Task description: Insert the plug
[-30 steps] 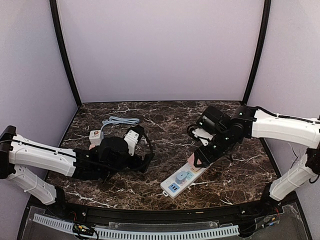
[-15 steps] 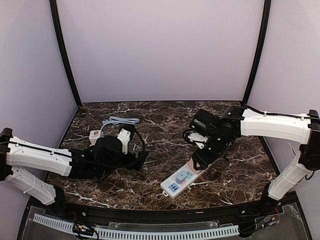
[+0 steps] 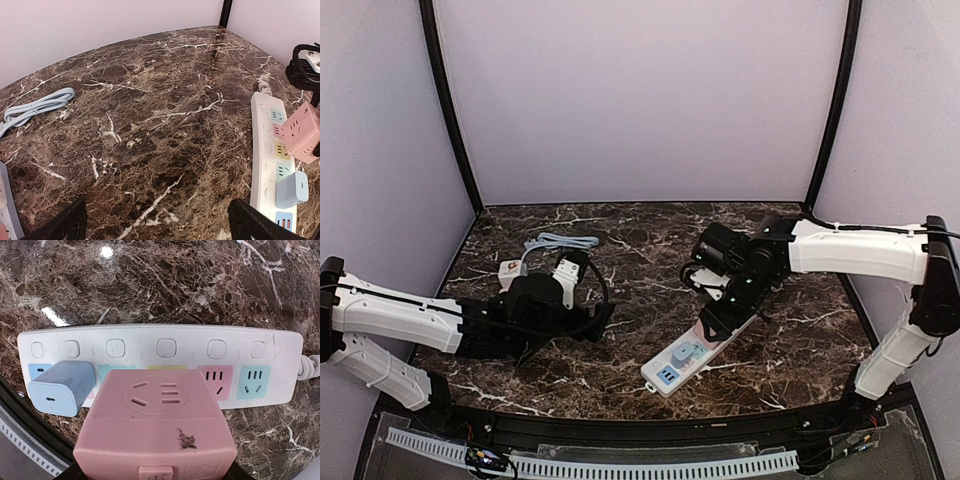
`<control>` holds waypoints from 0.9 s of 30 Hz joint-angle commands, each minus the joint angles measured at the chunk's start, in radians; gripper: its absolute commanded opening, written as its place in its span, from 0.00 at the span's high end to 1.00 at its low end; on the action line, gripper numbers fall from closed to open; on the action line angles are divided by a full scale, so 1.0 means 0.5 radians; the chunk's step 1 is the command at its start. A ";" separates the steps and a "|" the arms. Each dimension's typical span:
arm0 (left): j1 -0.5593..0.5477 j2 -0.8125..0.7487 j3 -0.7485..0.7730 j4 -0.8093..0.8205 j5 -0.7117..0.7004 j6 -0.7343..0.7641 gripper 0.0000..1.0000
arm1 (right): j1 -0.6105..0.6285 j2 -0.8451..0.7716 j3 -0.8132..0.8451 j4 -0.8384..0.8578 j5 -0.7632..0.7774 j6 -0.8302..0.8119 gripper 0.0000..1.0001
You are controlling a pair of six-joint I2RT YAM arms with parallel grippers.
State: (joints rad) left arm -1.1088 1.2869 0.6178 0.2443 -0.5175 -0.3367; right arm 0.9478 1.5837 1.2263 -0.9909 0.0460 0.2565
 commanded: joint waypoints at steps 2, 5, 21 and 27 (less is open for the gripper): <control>0.005 -0.065 -0.043 -0.019 -0.026 -0.008 0.01 | -0.024 0.024 0.029 0.056 0.026 -0.028 1.00; 0.006 -0.072 -0.045 -0.016 -0.027 -0.007 0.01 | -0.024 0.035 0.029 0.052 0.026 -0.025 1.00; 0.004 -0.083 -0.064 -0.001 -0.027 -0.007 0.01 | -0.032 0.084 -0.016 0.055 0.056 0.008 1.00; 0.006 -0.083 -0.067 0.002 -0.020 -0.008 0.01 | -0.036 0.093 -0.022 0.055 0.083 0.027 1.00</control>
State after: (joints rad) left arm -1.1088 1.2736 0.6048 0.2451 -0.5179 -0.3367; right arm 0.9363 1.6203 1.2213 -0.9798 0.0647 0.2501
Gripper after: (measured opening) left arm 0.987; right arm 0.583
